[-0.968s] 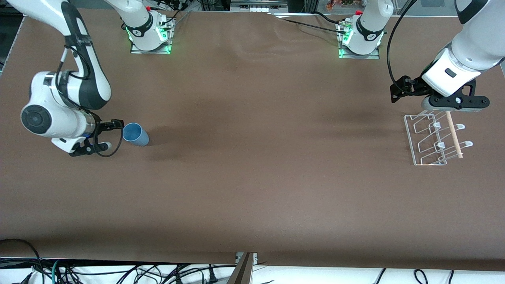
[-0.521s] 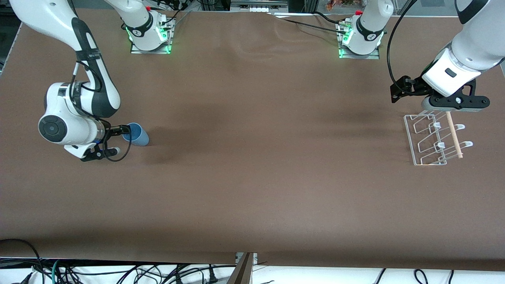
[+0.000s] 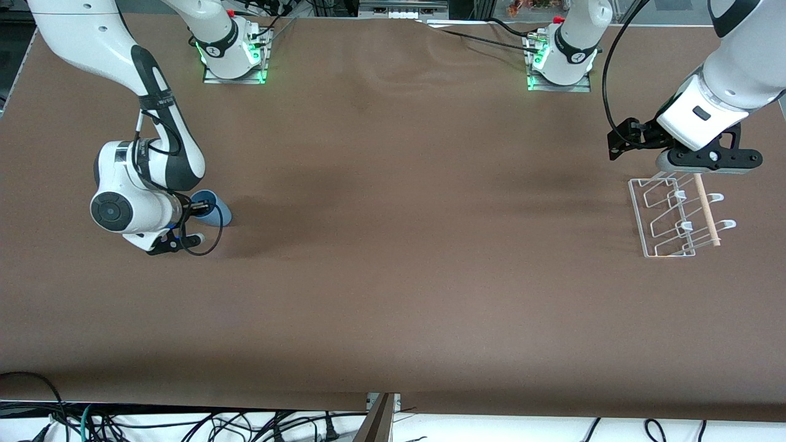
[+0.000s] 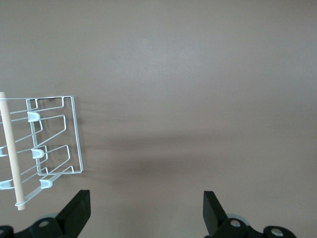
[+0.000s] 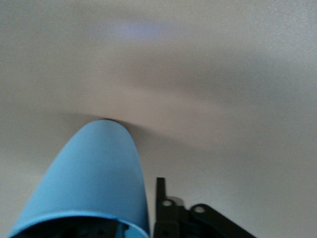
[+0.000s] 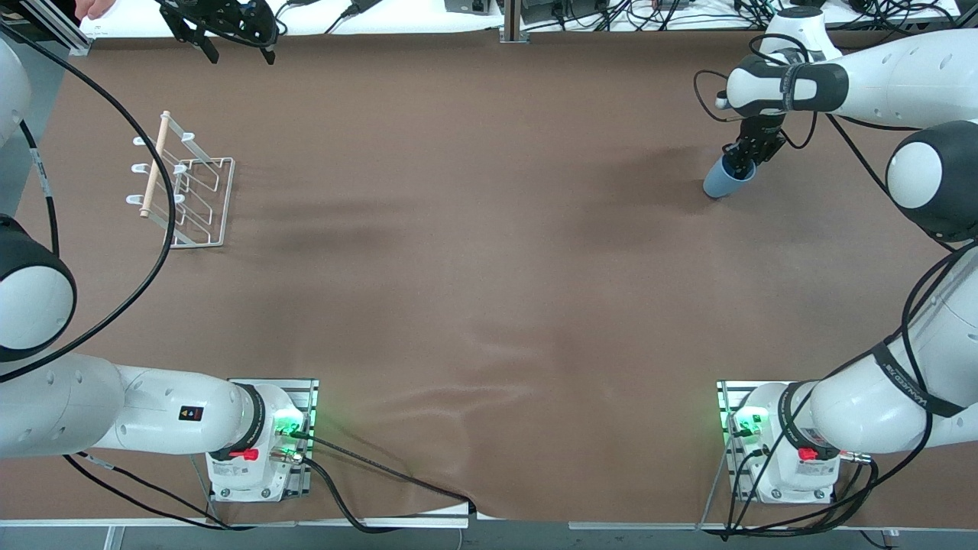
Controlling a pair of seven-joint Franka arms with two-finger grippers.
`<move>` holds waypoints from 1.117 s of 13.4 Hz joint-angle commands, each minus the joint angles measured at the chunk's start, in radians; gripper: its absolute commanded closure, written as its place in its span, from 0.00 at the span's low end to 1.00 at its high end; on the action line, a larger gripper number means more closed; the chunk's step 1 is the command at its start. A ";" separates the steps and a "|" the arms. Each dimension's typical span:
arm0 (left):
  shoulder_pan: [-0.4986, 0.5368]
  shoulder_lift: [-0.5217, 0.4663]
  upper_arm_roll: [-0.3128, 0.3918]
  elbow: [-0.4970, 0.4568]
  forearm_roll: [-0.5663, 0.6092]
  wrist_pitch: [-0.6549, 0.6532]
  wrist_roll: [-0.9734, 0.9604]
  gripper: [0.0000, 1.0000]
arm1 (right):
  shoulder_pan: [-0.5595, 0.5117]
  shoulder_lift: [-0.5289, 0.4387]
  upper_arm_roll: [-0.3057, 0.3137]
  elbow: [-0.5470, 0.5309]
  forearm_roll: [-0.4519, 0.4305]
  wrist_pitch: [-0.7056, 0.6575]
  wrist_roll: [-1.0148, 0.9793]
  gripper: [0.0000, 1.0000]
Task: Transfer cup to left arm and place on rack
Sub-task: 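Move the right gripper down to the blue cup lying on its side, then close the right gripper on the blue cup's base and lift it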
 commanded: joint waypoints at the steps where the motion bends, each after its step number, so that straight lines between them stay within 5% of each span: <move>1: 0.000 -0.001 0.000 0.016 0.002 -0.018 -0.003 0.00 | 0.017 0.005 0.002 0.038 0.006 -0.041 0.002 1.00; 7: -0.004 0.002 -0.003 0.016 -0.010 -0.018 -0.005 0.00 | 0.097 0.041 0.002 0.256 0.060 -0.302 0.126 1.00; 15: -0.076 0.103 -0.009 0.016 -0.062 -0.015 0.139 0.00 | 0.229 0.077 0.010 0.422 0.702 -0.291 0.595 1.00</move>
